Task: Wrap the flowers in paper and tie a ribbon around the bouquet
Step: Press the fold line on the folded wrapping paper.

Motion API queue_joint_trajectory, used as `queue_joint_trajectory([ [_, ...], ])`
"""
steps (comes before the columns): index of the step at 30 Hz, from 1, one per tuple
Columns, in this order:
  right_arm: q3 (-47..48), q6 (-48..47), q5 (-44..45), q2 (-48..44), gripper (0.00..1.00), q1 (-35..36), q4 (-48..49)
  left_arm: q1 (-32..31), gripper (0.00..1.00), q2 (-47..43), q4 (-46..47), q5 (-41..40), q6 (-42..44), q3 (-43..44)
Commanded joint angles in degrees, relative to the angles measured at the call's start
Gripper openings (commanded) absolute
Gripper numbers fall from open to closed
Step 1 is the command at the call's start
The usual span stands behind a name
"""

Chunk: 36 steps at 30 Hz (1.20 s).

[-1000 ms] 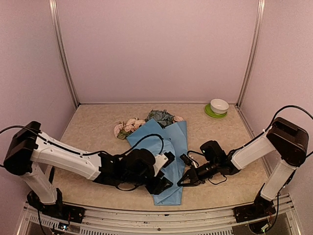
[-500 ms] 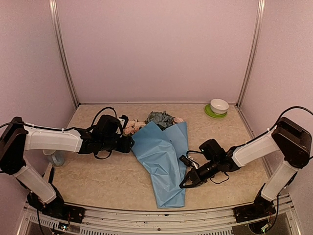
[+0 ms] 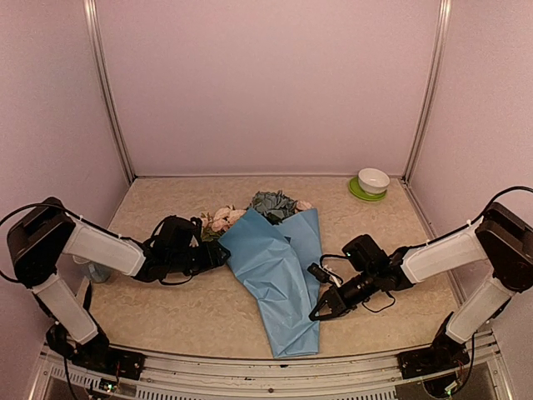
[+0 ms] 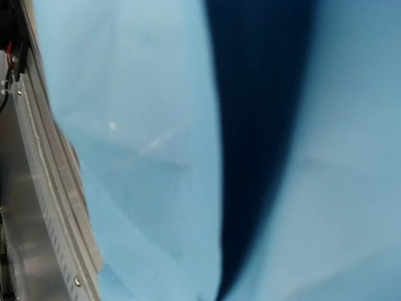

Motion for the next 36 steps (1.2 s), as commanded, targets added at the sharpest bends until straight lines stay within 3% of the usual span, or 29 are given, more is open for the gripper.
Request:
queue_joint_trajectory([
  [1,-0.8,-0.5,0.1,-1.6,0.0,0.1,-0.9,-0.6,0.71,4.6,9.9,0.7,-9.7,1.0],
  [11,-1.4,-1.2,-0.6,-1.0,0.0,0.0,-1.1,1.2,0.65,14.3,25.4,7.5,-13.1,0.4],
  [13,-1.4,-1.2,-0.4,-1.3,0.0,0.0,-1.2,1.9,0.57,15.6,26.4,8.1,-13.6,0.4],
  [18,-1.2,-1.0,0.1,-1.6,0.0,0.0,-1.4,2.5,0.18,14.6,29.3,6.6,-13.9,-1.6],
  [23,-1.9,-1.1,-0.1,-1.8,0.0,0.0,-1.7,3.5,0.0,12.5,28.0,4.7,-10.5,-1.2],
  [36,-2.8,-1.9,-3.4,-2.1,0.0,1.6,-2.9,7.0,0.0,12.6,17.9,6.8,0.6,6.7],
])
